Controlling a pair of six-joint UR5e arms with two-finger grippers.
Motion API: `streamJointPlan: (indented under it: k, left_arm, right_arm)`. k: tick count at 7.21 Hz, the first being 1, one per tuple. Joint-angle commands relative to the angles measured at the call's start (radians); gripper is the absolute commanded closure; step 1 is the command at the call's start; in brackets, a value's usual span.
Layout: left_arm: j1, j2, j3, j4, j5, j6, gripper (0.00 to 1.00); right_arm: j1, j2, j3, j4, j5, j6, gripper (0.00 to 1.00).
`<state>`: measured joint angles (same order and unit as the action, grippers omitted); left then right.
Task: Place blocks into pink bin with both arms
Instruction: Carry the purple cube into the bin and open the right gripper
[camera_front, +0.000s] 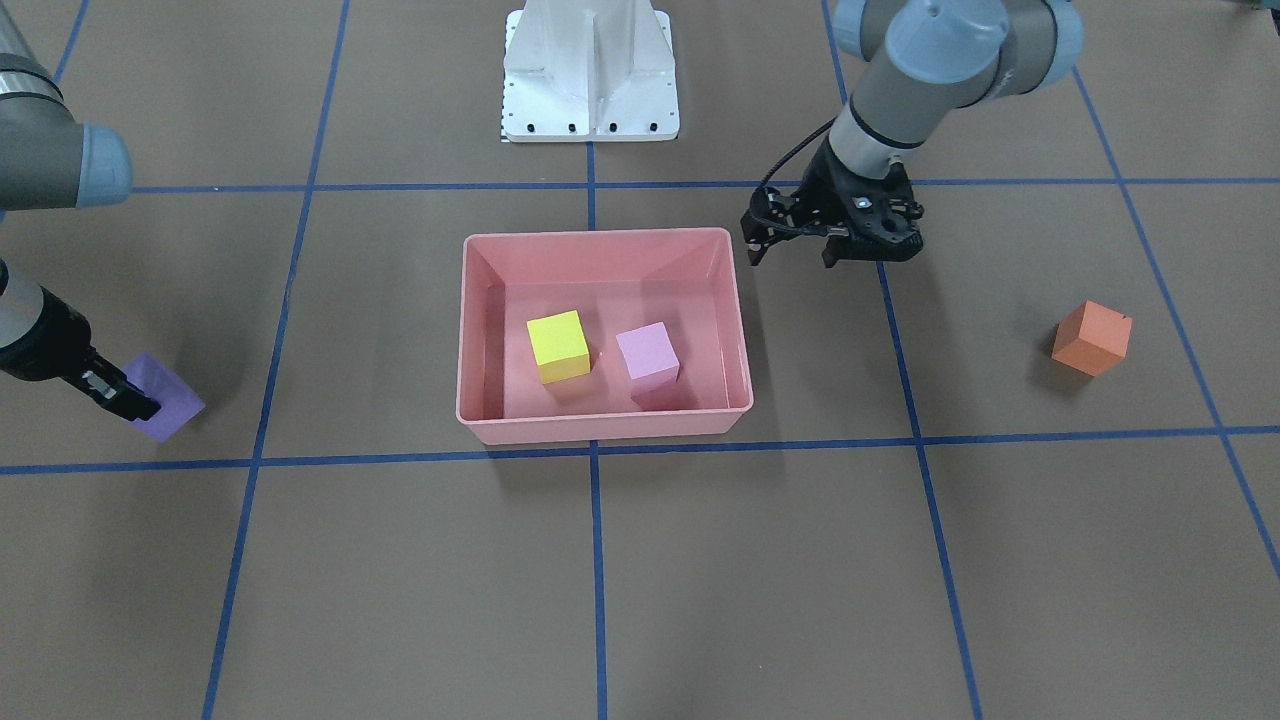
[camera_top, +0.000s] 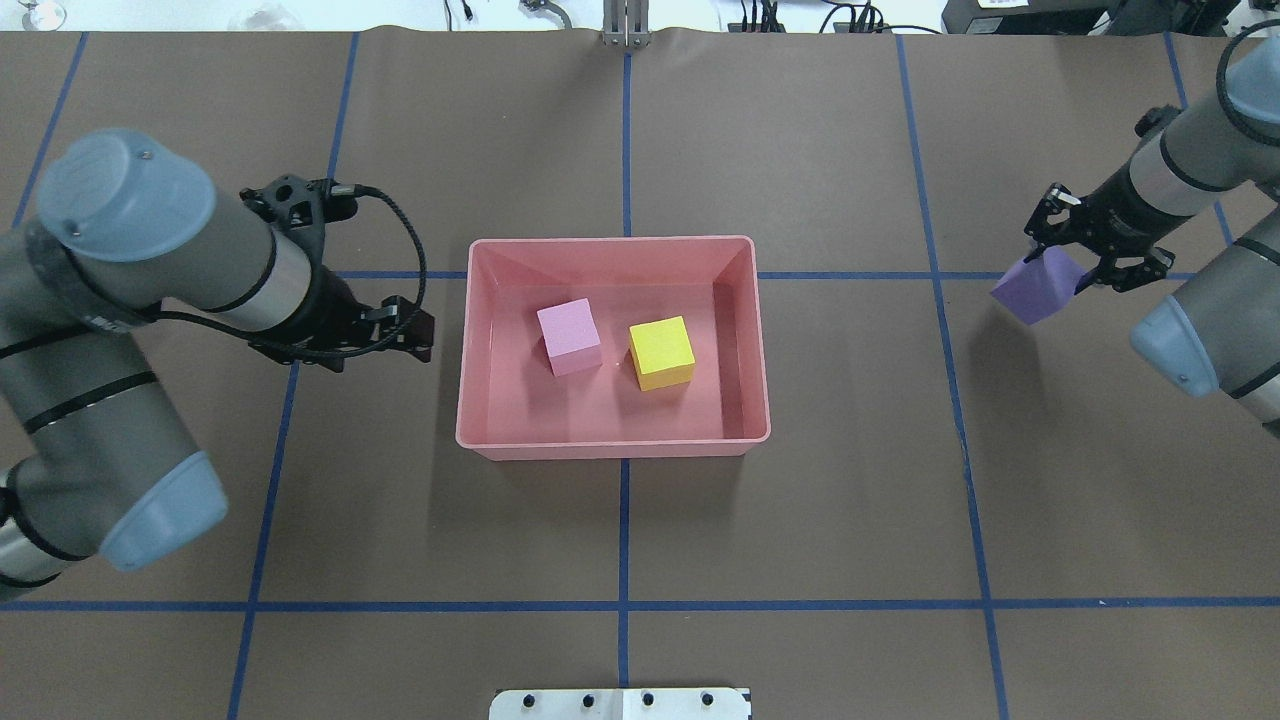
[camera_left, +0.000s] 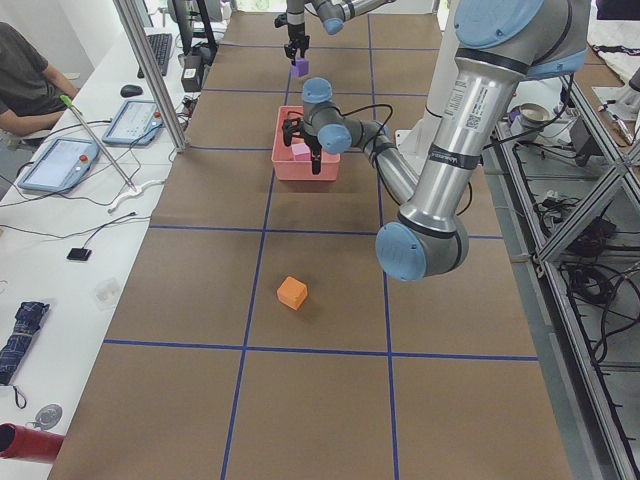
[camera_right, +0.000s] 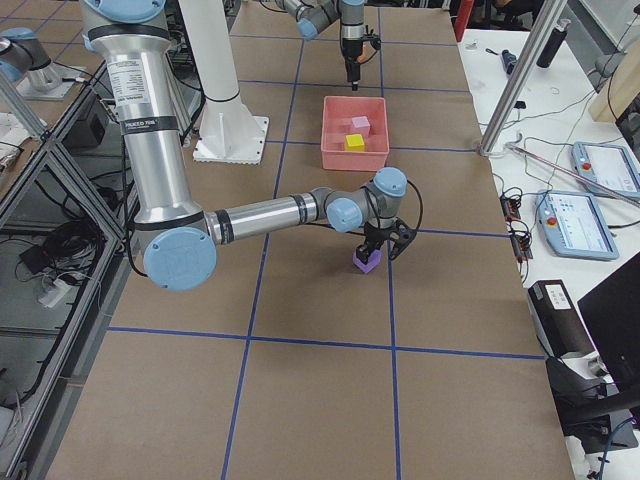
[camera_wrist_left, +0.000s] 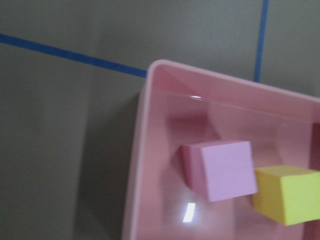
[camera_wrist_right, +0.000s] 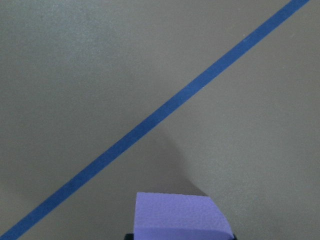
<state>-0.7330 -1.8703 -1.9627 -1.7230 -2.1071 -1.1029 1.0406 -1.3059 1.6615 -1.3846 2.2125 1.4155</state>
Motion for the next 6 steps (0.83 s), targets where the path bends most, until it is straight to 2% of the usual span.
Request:
streamJointPlan:
  k: [1, 2, 3, 4, 6]
  left_arm:
    - [-0.165, 0.187, -0.018, -0.006, -0.094, 0.401, 0.0]
    - [-0.265, 0.247, 0.026, -0.009, -0.096, 0.655, 0.0]
    - [-0.363, 0.25, 0.13, -0.012, -0.12, 0.874, 0.0]
    - [-0.426, 0.238, 0.227, -0.013, -0.17, 0.959, 0.0]
    - [-0.448, 0.226, 0.303, -0.045, -0.18, 0.966, 0.0]
  right_arm:
    - [-0.043, 0.112, 0.082, -0.019, 0.001, 0.039, 1.0]
    - [-0.103, 0.153, 0.116, -0.019, -0.008, 0.153, 1.0]
    - [-0.163, 0.215, 0.119, -0.02, -0.051, 0.243, 1.0]
    - [-0.25, 0.27, 0.132, -0.02, -0.115, 0.325, 1.0]
    - [-0.397, 0.362, 0.133, -0.02, -0.236, 0.436, 1.0]
